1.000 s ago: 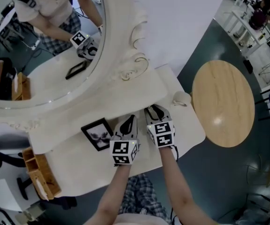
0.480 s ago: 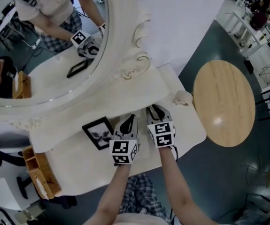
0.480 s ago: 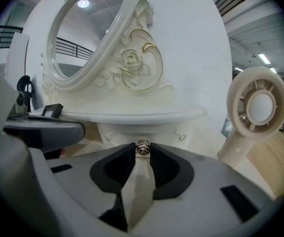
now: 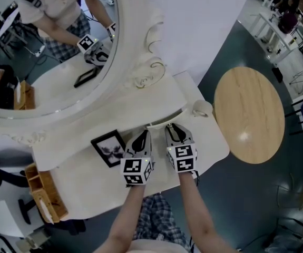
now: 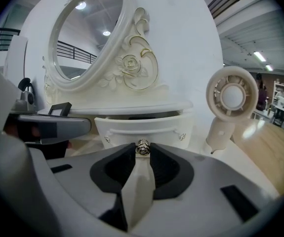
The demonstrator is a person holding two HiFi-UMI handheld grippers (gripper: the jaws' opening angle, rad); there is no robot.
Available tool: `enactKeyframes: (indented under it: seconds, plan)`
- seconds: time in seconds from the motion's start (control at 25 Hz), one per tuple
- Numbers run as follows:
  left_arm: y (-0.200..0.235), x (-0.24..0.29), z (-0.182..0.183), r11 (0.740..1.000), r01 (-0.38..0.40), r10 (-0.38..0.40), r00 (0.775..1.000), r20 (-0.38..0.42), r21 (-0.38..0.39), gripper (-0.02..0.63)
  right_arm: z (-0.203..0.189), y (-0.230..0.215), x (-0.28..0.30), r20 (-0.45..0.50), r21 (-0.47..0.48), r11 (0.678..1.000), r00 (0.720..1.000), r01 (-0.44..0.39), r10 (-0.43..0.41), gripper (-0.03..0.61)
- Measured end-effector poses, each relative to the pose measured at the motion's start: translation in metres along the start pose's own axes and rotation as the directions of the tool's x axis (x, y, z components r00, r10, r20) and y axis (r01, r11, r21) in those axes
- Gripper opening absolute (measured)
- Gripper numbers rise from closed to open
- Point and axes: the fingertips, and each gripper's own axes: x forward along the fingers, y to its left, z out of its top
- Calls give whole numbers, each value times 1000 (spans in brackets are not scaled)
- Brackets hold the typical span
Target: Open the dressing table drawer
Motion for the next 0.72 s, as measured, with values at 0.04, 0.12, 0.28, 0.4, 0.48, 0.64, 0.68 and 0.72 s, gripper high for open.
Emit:
enactKeyframes:
  seconds: [0.04, 0.12, 0.28, 0.4, 0.48, 0.64, 0.68, 0.72]
  plan:
    - [0, -1, 0, 1000, -1, 1, 1000, 0, 0, 28, -2, 0, -2, -1, 2, 1000, 1000, 1, -1, 107]
    - [-1, -2, 0, 1000, -3, 3, 1000, -1, 0, 28, -6, 1, -7, -7, 2, 1000, 1000, 1, -1, 107]
    - [-1, -5, 0, 1000, -5, 5, 1000, 2, -2, 28, -12, 1, -16, -7, 7, 1000, 1000, 5, -5, 107]
    - [0, -9, 0, 1000, -9, 9, 1000, 4, -3, 28, -17, 2, -23, -19, 6, 1000, 1000, 8, -8, 107]
    - [1, -11, 0, 1000, -14, 14, 1000, 5, -5, 28, -18, 2, -25, -16, 2, 1000, 1000, 11, -11, 107]
    - [4, -15, 0, 1000, -19, 19, 1000, 7, -10, 28, -21, 3, -30, -23, 10, 1000, 1000, 10, -10, 107]
    - [5, -16, 0, 1000, -18, 18, 1000, 7, -11, 28, -23, 3, -32, -23, 14, 1000, 1000, 11, -11, 107]
    - [5, -16, 0, 1000, -17, 18, 1000, 7, -11, 28, -23, 3, -33, -22, 15, 1000, 1000, 13, -13, 107]
